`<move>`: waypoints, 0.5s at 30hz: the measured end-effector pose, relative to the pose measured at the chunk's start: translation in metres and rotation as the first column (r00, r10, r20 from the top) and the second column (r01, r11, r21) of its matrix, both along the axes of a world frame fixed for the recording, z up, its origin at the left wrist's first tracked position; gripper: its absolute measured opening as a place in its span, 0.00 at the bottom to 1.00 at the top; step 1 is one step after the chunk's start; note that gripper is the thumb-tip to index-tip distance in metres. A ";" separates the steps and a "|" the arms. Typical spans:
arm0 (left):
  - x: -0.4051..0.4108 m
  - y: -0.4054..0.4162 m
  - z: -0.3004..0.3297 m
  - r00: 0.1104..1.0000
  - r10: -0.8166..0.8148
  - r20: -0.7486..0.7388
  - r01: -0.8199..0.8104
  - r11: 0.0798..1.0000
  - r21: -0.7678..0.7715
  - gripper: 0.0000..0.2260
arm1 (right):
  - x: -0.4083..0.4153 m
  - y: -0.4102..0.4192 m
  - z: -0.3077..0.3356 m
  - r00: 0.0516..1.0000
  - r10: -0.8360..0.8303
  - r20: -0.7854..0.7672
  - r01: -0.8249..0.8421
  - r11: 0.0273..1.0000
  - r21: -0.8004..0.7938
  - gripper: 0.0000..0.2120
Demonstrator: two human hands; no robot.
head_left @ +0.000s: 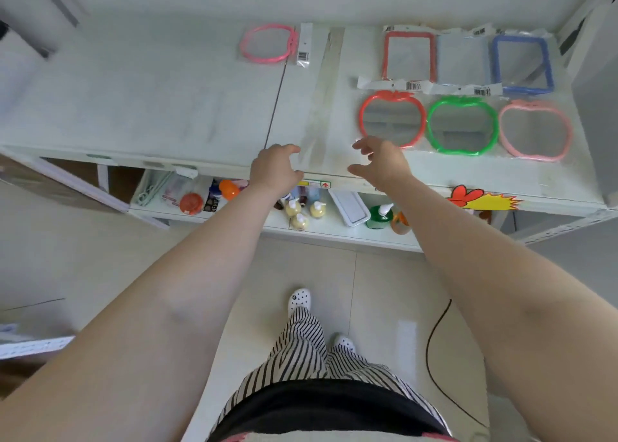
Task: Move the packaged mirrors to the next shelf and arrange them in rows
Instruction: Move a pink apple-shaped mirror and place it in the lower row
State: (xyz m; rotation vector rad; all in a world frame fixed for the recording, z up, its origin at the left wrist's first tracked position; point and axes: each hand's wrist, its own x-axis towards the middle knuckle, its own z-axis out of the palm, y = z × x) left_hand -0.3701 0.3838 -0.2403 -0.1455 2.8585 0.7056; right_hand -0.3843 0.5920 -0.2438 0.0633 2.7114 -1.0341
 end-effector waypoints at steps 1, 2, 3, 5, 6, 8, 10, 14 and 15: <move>0.008 -0.009 0.002 1.000 -0.005 0.007 0.005 1.000 -0.018 0.25 | 0.006 -0.011 0.000 0.999 0.033 0.001 -0.033 0.999 0.005 0.22; 0.013 -0.015 0.003 1.000 -0.017 0.019 0.017 0.999 -0.032 0.26 | 0.009 -0.019 -0.001 0.998 0.058 0.002 -0.058 0.998 0.013 0.22; 0.018 -0.021 0.004 0.999 -0.023 0.034 0.025 0.999 -0.037 0.26 | 0.012 -0.026 -0.001 0.997 0.081 0.001 -0.081 0.996 0.023 0.22; 0.027 -0.040 0.005 0.998 -0.014 0.062 0.015 1.000 -0.019 0.26 | 0.017 -0.048 -0.003 0.992 0.127 -0.004 -0.126 0.991 0.042 0.22; 0.031 -0.050 0.005 0.998 -0.010 0.064 0.011 1.000 -0.013 0.26 | 0.018 -0.059 -0.003 0.990 0.139 -0.006 -0.139 0.989 0.047 0.22; 0.035 -0.074 0.006 0.998 -0.008 0.056 0.009 1.000 -0.018 0.25 | 0.020 -0.084 -0.004 0.989 0.150 -0.005 -0.150 0.988 0.046 0.21; 0.036 -0.102 0.007 0.999 0.000 0.048 0.001 1.000 -0.015 0.25 | 0.019 -0.112 -0.005 0.988 0.152 0.000 -0.152 0.987 0.047 0.21; 0.032 -0.163 0.006 0.999 -0.007 0.033 0.008 1.000 -0.018 0.24 | 0.018 -0.173 -0.007 0.995 0.099 0.006 -0.099 0.994 0.053 0.21; 0.031 -0.179 0.007 0.999 -0.014 0.032 0.014 1.000 -0.021 0.25 | 0.017 -0.188 -0.007 0.996 0.088 0.006 -0.088 0.994 0.058 0.21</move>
